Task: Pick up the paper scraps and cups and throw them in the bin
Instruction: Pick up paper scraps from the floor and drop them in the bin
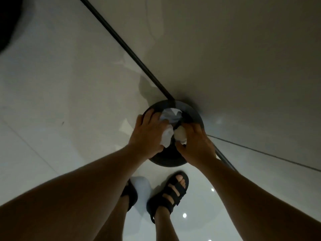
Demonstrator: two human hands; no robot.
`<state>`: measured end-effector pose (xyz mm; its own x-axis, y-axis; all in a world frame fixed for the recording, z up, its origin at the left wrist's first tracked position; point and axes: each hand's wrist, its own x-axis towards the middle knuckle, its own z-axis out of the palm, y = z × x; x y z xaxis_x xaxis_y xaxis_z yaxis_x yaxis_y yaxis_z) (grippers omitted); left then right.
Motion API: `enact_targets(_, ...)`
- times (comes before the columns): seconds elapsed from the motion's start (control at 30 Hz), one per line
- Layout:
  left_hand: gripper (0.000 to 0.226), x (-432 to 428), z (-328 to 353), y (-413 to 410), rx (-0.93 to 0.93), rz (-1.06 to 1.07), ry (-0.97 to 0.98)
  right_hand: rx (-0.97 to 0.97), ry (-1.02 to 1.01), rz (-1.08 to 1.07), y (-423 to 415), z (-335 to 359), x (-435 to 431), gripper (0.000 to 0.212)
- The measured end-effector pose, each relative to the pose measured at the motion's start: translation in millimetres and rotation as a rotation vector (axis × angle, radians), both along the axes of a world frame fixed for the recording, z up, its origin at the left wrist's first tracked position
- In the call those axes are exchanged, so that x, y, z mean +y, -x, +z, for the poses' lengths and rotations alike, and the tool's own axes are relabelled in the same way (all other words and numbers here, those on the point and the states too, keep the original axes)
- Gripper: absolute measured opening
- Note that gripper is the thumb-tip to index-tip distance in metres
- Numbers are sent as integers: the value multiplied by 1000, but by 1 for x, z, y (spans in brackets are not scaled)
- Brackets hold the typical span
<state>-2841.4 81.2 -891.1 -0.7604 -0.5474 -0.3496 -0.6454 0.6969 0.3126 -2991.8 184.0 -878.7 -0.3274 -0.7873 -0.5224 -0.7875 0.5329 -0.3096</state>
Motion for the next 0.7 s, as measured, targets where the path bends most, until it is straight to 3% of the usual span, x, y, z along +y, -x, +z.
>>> enact_targets(0.17, 123, 12, -14, -20, -151, -67, 24, 10, -18, -2, -25, -13, 16, 61)
enact_targets(0.3, 134, 9, 13, -25, -194, 0, -50, -21, -18, -45, -31, 30, 20, 63)
enact_targets(0.5, 129, -3, 95, -24, -262, 60, -100, 36, 4, -48, -14, 127, 21, 71)
enact_targets(0.7, 109, 4, 244, -32, -167, 138, -59, 65, -23, -15, -15, 254, 32, 72)
